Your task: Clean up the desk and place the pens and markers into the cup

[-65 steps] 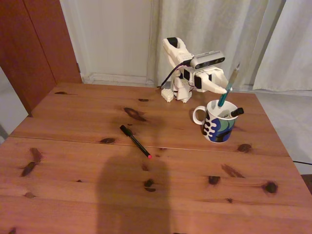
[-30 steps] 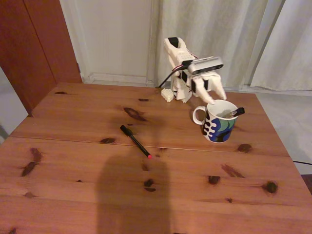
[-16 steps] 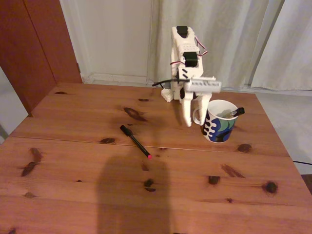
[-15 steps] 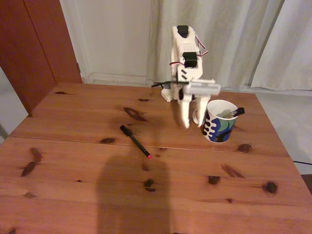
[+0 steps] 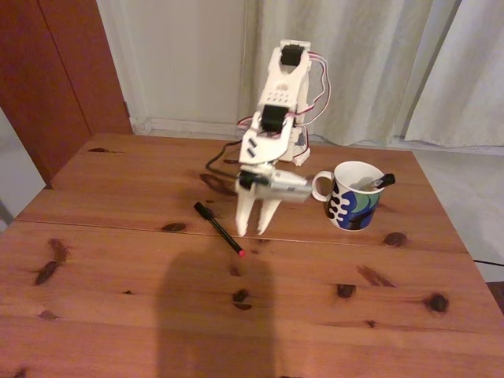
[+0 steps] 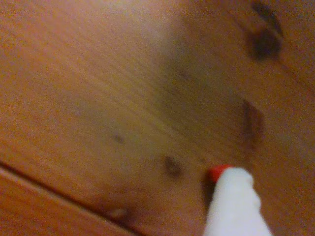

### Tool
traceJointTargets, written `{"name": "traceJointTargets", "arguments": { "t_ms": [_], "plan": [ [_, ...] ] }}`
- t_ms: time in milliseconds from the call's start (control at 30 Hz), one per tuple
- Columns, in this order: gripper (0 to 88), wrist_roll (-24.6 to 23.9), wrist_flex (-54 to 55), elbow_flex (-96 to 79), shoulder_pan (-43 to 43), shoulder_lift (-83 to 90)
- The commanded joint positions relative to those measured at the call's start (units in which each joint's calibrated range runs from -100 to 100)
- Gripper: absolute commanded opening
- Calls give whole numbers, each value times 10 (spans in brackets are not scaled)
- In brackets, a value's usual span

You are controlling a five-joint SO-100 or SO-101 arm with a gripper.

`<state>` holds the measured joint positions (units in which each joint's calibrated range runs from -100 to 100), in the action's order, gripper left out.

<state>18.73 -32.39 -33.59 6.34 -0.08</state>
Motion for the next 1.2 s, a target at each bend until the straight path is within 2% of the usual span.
{"name": "traceJointTargets", "arguments": {
  "t_ms": [0,233,367,1167],
  "plan": [
    [154,32,-44,106,16,-65],
    [154,64,-293,289,33,-148],
    [154,75,-378,333,47,-166],
    [148,109,-384,372,120,-261]
  ]
}}
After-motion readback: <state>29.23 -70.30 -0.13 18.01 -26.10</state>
